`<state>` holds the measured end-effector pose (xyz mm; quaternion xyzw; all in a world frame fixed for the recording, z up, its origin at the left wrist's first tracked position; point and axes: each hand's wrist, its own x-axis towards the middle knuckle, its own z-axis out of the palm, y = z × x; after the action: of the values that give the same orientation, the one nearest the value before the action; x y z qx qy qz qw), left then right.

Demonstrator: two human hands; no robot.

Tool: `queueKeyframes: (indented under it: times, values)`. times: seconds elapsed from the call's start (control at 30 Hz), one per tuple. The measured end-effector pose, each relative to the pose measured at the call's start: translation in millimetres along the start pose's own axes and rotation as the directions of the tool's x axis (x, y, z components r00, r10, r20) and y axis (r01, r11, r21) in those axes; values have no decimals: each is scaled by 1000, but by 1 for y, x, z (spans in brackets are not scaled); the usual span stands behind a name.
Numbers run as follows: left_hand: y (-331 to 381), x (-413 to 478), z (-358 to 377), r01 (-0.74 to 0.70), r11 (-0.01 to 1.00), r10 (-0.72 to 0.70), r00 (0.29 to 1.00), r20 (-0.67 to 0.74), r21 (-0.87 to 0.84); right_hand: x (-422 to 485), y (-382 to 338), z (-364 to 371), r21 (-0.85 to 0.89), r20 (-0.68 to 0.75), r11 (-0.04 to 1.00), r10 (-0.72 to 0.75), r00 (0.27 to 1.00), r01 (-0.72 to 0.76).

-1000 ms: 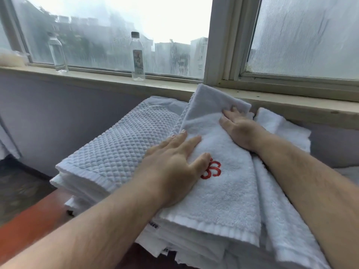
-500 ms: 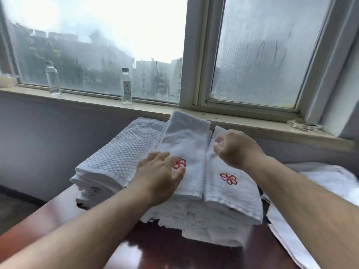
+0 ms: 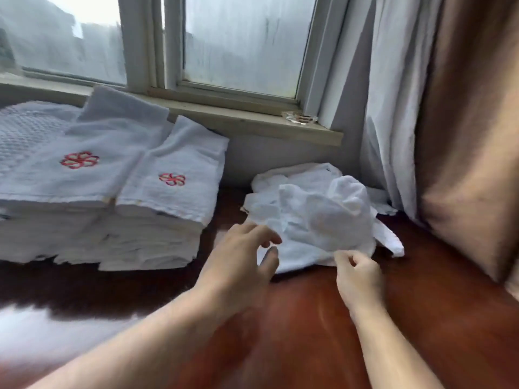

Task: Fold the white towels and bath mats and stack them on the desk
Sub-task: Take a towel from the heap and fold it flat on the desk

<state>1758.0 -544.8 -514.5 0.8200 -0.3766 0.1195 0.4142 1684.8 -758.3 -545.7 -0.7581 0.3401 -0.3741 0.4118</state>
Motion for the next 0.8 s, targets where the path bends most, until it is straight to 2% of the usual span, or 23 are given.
queueKeyframes:
  times: [0.1,0.2,0.3,0.4,0.5,0.6,0.67,0.7,0.73,0.77,0.8]
  values:
    - [-16,8,50,151,989,-151,988,28,-7,22,19,-4,65,-47,996,72,996,-68]
    - [-28,26,74,159,976,-176,979,107,149,42,22,3,-32,-57,999,-35,998,33]
    - [-37,40,84,124,959,-174,968,183,256,53,22,13,-141,55,979,-139,989,146]
    - [-41,46,84,141,972,-176,968,181,188,64,24,16,-246,81,952,-164,983,179]
    - [-39,47,81,152,983,-170,967,190,104,65,23,13,-265,11,926,-277,961,270]
    - [-36,47,79,181,983,-176,971,163,-14,57,7,9,-322,-143,836,-506,851,444]
    - [-36,47,77,200,970,-180,973,146,-138,49,-8,5,-240,-183,785,-615,767,572]
    - [-35,47,76,213,948,-181,972,150,-236,46,-13,3,-150,-180,782,-624,761,605]
    - [-35,46,74,223,907,-172,970,169,-357,44,-18,2,-35,-161,803,-593,789,596]
    - [-33,47,72,225,851,-148,970,195,-474,39,-24,1,121,-122,842,-513,850,526]
    - [-32,47,70,223,792,-116,969,218,-568,35,-29,1,324,-44,861,-400,915,392]
